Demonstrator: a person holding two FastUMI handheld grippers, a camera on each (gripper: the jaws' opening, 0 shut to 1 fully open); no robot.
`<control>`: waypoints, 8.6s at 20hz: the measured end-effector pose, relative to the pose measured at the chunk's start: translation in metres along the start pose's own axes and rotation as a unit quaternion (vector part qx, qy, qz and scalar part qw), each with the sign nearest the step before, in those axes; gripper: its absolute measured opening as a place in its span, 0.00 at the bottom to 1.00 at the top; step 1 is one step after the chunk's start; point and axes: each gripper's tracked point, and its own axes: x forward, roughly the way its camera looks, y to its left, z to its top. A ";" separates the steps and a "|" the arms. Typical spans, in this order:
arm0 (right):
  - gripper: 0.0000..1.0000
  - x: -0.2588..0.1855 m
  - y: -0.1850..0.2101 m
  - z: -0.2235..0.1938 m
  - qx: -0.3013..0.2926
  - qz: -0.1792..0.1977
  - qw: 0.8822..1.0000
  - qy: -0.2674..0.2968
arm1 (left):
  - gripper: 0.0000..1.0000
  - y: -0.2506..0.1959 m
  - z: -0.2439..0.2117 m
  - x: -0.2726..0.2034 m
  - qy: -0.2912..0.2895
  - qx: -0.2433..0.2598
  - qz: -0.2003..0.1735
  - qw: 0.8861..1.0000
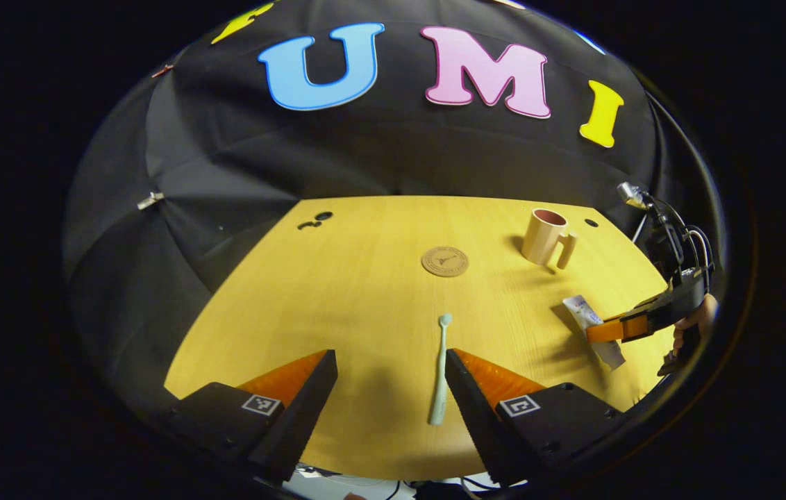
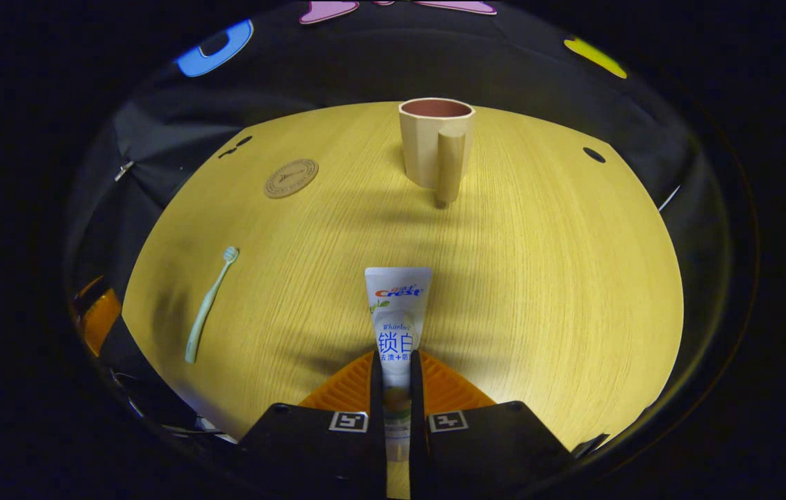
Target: Put the toothbrush and toothpaste on the desktop into the cup, then pick up the cup and place it on the coaster on the desktop.
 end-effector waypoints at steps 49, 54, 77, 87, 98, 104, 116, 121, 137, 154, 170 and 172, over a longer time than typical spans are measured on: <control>0.17 -0.098 -0.019 0.116 0.058 0.046 0.984 -0.164 | 0.07 -0.073 -0.041 0.068 0.192 0.060 -0.129 0.971; 0.16 -0.122 -0.003 0.166 0.053 0.067 0.973 -0.214 | 0.07 -0.083 -0.012 0.054 0.155 0.043 -0.141 0.977; 0.16 -0.064 -0.010 0.331 -0.018 0.103 0.902 -0.420 | 0.07 -0.105 0.076 0.029 0.006 -0.034 -0.125 0.992; 0.16 0.000 -0.022 0.312 -0.017 0.081 0.877 -0.473 | 0.07 -0.135 0.106 0.044 -0.060 -0.077 -0.146 0.985; 0.19 0.053 -0.019 0.282 -0.038 0.080 0.894 -0.440 | 0.07 -0.154 0.102 0.059 -0.076 -0.091 -0.163 0.980; 0.99 0.033 -0.040 0.267 -0.032 0.065 0.903 -0.424 | 0.07 -0.180 0.134 0.063 -0.106 -0.080 -0.181 0.974; 0.98 -0.030 -0.135 0.195 -0.045 -0.019 0.921 -0.387 | 0.06 -0.257 0.267 0.107 -0.258 -0.070 -0.255 0.929; 0.98 -0.022 -0.151 0.174 -0.046 -0.040 0.925 -0.376 | 0.06 -0.281 0.281 0.145 -0.305 -0.074 -0.260 0.913; 0.98 -0.016 -0.136 0.152 -0.046 -0.037 0.935 -0.350 | 0.13 -0.316 0.235 0.202 -0.331 -0.021 -0.241 0.912; 0.98 -0.007 -0.117 0.183 0.027 0.007 0.961 -0.275 | 0.98 -0.197 0.140 0.111 -0.257 -0.036 -0.154 0.953; 0.98 0.012 -0.041 0.232 -0.054 0.047 0.986 -0.150 | 0.97 -0.120 0.065 0.099 -0.174 -0.093 -0.117 0.973; 0.98 0.024 -0.037 0.221 -0.078 0.048 0.989 -0.117 | 0.97 -0.113 0.062 0.097 -0.166 -0.097 -0.119 0.974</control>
